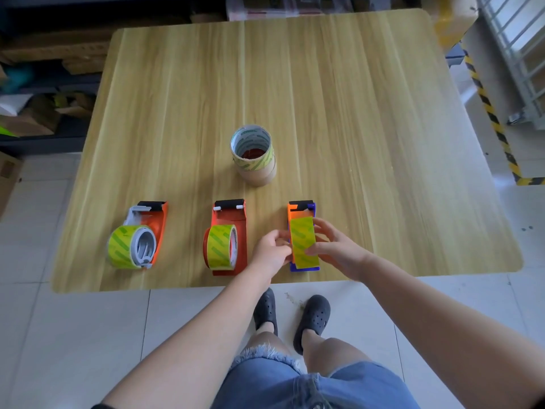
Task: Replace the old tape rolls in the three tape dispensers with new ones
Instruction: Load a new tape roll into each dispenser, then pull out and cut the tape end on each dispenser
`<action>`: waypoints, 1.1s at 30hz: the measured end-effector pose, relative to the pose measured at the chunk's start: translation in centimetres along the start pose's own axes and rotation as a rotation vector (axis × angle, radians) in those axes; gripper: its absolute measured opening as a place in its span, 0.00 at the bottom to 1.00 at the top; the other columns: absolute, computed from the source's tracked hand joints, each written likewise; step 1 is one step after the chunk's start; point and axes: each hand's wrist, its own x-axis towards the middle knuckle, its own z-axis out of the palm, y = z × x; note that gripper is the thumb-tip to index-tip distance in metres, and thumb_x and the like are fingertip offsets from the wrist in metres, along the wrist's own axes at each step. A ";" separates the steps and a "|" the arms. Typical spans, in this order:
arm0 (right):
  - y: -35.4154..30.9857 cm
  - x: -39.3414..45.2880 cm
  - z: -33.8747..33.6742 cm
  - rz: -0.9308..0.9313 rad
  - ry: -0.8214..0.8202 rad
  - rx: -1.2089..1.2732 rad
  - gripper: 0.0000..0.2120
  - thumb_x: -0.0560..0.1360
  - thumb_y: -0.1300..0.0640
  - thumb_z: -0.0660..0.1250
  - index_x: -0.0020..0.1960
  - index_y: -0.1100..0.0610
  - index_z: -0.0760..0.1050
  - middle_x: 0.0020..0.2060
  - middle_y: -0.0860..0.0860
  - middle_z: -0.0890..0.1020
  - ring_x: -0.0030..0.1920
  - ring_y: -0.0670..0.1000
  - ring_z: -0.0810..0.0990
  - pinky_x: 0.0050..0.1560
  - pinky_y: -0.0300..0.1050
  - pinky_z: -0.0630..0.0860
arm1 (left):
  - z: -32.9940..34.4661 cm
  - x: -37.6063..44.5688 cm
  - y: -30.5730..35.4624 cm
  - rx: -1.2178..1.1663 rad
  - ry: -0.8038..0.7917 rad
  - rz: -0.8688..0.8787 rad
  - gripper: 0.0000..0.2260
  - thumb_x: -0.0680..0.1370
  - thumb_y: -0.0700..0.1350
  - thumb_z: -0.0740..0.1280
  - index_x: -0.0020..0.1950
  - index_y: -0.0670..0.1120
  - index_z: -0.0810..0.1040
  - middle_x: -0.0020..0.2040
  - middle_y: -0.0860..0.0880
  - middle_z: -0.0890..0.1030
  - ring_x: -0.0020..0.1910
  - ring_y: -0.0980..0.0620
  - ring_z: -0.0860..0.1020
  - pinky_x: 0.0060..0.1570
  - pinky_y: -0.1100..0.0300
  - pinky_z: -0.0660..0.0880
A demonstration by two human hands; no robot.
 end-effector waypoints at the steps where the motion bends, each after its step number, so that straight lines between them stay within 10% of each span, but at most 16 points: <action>1: 0.2 0.0 0.1 0.002 0.004 0.003 0.41 0.60 0.65 0.70 0.72 0.54 0.61 0.64 0.55 0.72 0.59 0.53 0.76 0.49 0.41 0.79 | 0.1 0.1 -0.3 0.007 0.004 -0.009 0.12 0.76 0.30 0.58 0.46 0.46 0.73 0.49 0.41 0.79 0.48 0.48 0.79 0.44 0.61 0.79; 6: 1.0 -0.2 0.5 -0.011 0.019 -0.064 0.38 0.63 0.68 0.69 0.69 0.50 0.62 0.61 0.52 0.75 0.61 0.54 0.75 0.58 0.49 0.76 | 0.5 0.3 -1.4 -0.018 0.025 -0.053 0.13 0.75 0.30 0.57 0.47 0.45 0.74 0.52 0.39 0.79 0.52 0.43 0.79 0.57 0.49 0.77; 11: 1.2 -0.5 0.7 -0.016 0.032 -0.065 0.41 0.61 0.64 0.67 0.73 0.53 0.60 0.63 0.54 0.74 0.58 0.53 0.77 0.50 0.44 0.78 | 0.6 0.3 -1.3 -0.041 0.037 -0.058 0.08 0.78 0.36 0.59 0.49 0.47 0.75 0.54 0.41 0.81 0.55 0.44 0.79 0.58 0.51 0.77; 15: -0.2 -1.3 0.7 -0.079 0.269 -0.153 0.46 0.63 0.60 0.73 0.76 0.52 0.54 0.71 0.49 0.65 0.71 0.49 0.65 0.67 0.48 0.68 | -0.2 -0.8 -0.1 0.063 0.146 0.070 0.05 0.78 0.38 0.62 0.48 0.48 0.75 0.46 0.50 0.78 0.50 0.51 0.76 0.50 0.62 0.73; 20: -3.9 -1.9 3.4 -0.474 0.545 -0.490 0.27 0.70 0.62 0.71 0.66 0.55 0.68 0.59 0.46 0.72 0.56 0.45 0.72 0.45 0.30 0.69 | -3.5 -3.4 2.5 0.083 0.291 0.371 0.08 0.76 0.37 0.64 0.45 0.51 0.76 0.43 0.55 0.77 0.48 0.54 0.76 0.49 0.65 0.73; 27: -6.5 0.6 11.9 -0.534 0.193 -0.833 0.10 0.70 0.60 0.72 0.51 0.57 0.78 0.44 0.46 0.77 0.43 0.47 0.74 0.40 0.26 0.68 | -12.5 -4.9 3.7 0.116 0.498 0.495 0.12 0.74 0.34 0.65 0.43 0.53 0.74 0.41 0.54 0.78 0.45 0.52 0.76 0.52 0.60 0.73; 33: -5.7 5.3 20.9 -0.235 0.090 -0.692 0.05 0.73 0.55 0.70 0.47 0.55 0.76 0.37 0.47 0.77 0.38 0.44 0.74 0.41 0.37 0.72 | -21.7 -4.7 3.0 0.156 0.543 0.476 0.09 0.73 0.33 0.65 0.47 0.47 0.75 0.41 0.56 0.76 0.42 0.60 0.74 0.40 0.73 0.69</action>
